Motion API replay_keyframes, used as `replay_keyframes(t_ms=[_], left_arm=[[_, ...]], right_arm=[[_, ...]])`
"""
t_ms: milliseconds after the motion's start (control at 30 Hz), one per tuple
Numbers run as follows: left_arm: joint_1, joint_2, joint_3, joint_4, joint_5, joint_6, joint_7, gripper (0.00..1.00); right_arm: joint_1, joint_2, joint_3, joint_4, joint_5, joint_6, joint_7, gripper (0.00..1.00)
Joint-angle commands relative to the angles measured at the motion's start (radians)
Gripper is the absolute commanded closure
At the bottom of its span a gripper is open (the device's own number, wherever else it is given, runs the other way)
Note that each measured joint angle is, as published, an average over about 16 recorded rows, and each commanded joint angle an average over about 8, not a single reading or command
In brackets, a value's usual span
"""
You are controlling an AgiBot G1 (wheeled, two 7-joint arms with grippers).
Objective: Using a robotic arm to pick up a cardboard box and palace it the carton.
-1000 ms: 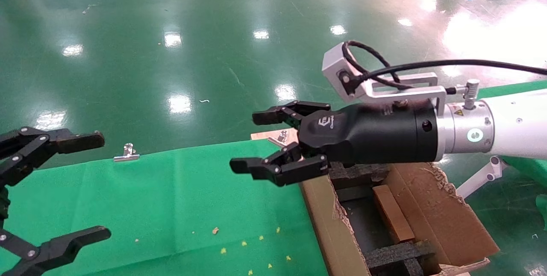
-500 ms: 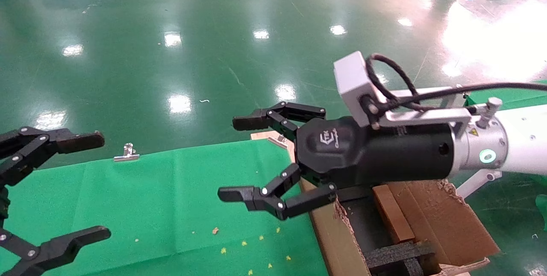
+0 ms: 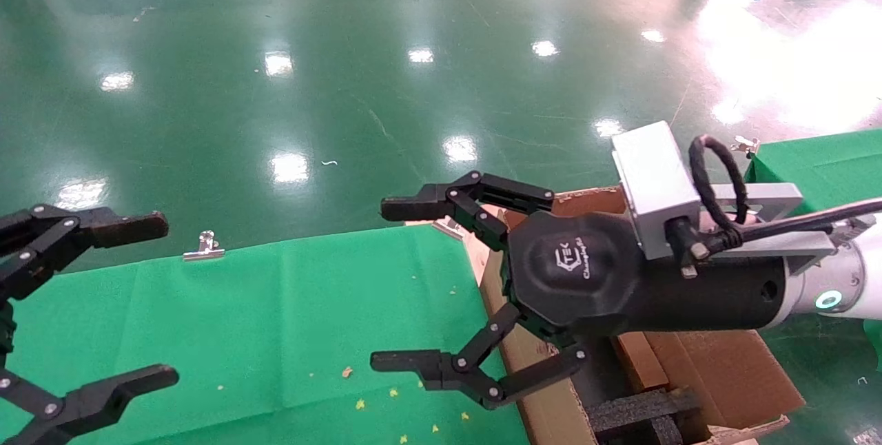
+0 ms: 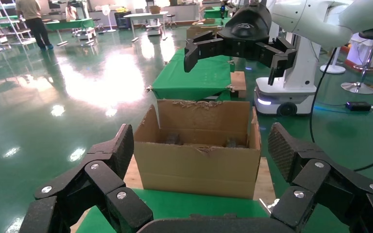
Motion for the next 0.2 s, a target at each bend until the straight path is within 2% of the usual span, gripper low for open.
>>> replay_keyframes(t_ms=[33, 200], left_arm=[[0.0, 0.0, 0.0, 0.0, 0.0, 0.0, 0.0, 0.0], [0.0, 0.0, 0.0, 0.0, 0.0, 0.0, 0.0, 0.0]], right_arm=[[-0.004, -0.001, 0.006, 0.0, -0.001, -0.003, -0.001, 0.0], [0.002, 0.0, -0.005, 0.0, -0.001, 0.001, 0.001, 0.0]])
